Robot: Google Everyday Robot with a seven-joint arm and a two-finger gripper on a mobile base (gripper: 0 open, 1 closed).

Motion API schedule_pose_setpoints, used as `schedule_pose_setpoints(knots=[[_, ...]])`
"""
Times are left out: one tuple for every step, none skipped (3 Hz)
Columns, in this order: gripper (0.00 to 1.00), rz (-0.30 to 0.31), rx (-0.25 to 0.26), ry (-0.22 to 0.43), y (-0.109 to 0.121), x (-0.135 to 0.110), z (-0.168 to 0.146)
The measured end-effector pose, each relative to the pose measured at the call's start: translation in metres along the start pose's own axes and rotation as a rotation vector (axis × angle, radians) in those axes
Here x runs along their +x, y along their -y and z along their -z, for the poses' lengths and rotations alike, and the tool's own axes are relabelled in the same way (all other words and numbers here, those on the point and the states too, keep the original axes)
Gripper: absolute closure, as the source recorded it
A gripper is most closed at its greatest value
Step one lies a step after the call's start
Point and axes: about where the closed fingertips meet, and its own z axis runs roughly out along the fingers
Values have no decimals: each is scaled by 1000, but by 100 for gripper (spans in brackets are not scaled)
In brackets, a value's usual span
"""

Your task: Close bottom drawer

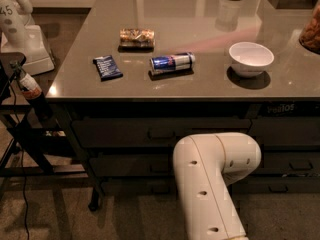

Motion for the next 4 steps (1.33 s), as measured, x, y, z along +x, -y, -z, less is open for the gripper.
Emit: schedule_pose_setpoints(knots=[[100,-1,0,-1,-1,1,1],[100,-22,1,-19,0,6,5],[100,-109,34,-63,16,26,37],[100,-204,84,-115,25,66,79]])
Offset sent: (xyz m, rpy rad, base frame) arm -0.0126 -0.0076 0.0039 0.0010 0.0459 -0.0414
